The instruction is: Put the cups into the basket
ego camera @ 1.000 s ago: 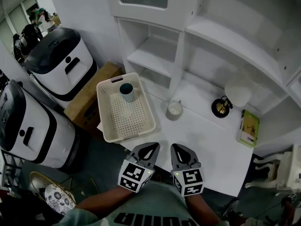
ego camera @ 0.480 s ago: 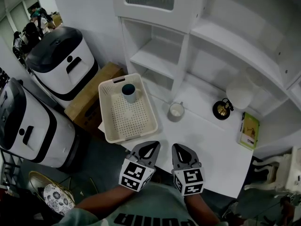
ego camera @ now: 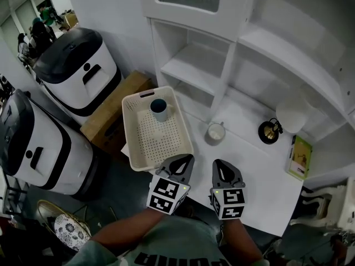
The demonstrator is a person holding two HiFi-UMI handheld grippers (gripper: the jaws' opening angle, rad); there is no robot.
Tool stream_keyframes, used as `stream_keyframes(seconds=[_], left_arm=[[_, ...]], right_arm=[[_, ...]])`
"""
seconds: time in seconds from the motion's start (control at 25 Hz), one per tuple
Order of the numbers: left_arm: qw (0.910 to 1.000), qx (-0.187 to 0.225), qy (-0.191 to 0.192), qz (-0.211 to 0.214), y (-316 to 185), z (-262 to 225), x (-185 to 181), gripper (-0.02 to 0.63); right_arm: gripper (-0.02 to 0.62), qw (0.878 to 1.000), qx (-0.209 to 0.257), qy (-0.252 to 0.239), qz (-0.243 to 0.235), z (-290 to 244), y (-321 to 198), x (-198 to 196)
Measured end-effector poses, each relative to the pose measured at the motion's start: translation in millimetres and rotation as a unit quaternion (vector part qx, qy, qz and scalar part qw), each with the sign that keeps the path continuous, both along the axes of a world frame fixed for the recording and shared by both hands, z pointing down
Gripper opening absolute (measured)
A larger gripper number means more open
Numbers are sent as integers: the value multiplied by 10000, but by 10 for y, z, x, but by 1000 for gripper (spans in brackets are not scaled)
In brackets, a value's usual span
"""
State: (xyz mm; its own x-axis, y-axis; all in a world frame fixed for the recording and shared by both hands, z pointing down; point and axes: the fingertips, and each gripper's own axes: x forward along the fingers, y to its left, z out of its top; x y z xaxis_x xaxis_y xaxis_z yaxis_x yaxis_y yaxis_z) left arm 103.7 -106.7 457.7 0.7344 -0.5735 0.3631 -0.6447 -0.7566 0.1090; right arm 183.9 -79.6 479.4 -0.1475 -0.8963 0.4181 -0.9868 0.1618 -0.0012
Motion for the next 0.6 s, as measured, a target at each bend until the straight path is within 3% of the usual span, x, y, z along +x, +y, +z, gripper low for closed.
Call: stream_keyframes(seconds=[0.44, 0.6], left_arm=[[9996, -86, -232, 133, -480, 16, 109, 3], [9991, -296, -229, 210, -608, 93, 168, 3]], right_arm=[[28, 9995, 71, 1, 293, -22, -545, 82], [136, 9994, -33, 1, 349, 52, -729, 105]])
